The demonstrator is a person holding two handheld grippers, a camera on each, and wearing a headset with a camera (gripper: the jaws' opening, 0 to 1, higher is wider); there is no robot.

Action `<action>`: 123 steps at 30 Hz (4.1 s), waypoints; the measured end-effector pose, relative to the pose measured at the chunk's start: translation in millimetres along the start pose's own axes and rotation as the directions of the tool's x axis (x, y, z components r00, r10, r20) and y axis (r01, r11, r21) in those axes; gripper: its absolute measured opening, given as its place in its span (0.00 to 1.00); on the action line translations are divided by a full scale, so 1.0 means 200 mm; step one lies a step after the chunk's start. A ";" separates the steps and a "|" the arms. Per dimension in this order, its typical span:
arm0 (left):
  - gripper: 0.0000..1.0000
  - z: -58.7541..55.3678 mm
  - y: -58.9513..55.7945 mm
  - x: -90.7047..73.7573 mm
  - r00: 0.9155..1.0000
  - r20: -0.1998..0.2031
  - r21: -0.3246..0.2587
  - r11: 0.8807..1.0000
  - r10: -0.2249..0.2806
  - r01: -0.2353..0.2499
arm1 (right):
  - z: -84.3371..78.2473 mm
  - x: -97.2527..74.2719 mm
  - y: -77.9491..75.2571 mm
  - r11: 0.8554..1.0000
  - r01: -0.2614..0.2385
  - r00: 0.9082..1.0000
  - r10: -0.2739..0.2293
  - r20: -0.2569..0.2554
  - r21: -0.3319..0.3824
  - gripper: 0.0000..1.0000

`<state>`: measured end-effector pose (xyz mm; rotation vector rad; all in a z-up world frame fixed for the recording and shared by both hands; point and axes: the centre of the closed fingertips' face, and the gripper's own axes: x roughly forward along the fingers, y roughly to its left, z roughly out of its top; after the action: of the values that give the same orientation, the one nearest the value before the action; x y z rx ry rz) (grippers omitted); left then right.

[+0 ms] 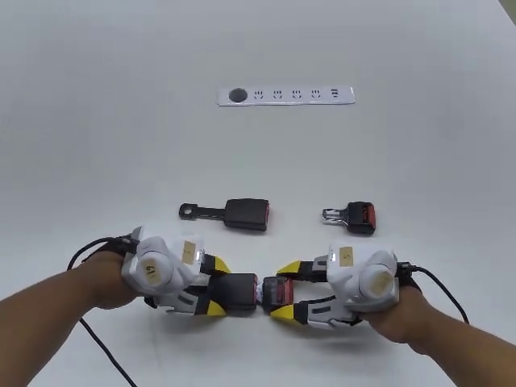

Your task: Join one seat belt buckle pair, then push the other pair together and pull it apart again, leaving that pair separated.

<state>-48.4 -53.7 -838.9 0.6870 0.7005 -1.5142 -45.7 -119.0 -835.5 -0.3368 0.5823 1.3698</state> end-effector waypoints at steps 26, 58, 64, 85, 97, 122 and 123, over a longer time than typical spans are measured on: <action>0.33 -0.01 0.02 0.01 0.997 0.080 -0.017 1.000 -0.009 0.010 | 0.01 0.00 0.00 1.000 0.030 0.998 -0.030 0.059 -0.005 0.34; 0.34 0.02 0.03 0.01 0.999 0.049 0.001 1.000 -0.013 0.013 | 0.02 0.01 0.00 0.998 0.049 0.999 -0.048 0.010 -0.037 0.36; 0.34 0.02 0.03 0.01 1.000 0.030 -0.006 1.000 -0.006 0.006 | 0.02 0.01 0.00 0.998 0.058 0.998 -0.058 -0.004 -0.025 0.37; 0.78 0.17 0.17 -0.17 0.984 0.112 -0.127 0.984 0.138 -0.124 | 0.15 -0.12 -0.08 0.989 0.132 0.989 -0.136 0.063 0.061 0.77; 0.80 0.20 0.38 -0.28 0.968 0.119 -0.124 0.970 0.223 -0.208 | 0.11 -0.36 -0.36 0.967 0.243 0.968 -0.248 0.049 0.081 0.83; 0.73 0.17 0.68 -0.18 0.978 0.075 -0.079 0.979 0.194 -0.188 | -0.18 -0.56 -0.74 0.971 0.226 0.972 -0.219 -0.086 0.078 0.74; 0.73 0.16 0.69 -0.17 0.979 0.075 -0.080 0.980 0.189 -0.183 | -0.19 -0.56 -0.75 0.973 0.218 0.974 -0.211 -0.087 0.082 0.73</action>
<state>89.8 -64.4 -796.6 0.6141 0.6088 -1.3312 82.3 -258.8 -818.8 -0.3697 0.6515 1.1223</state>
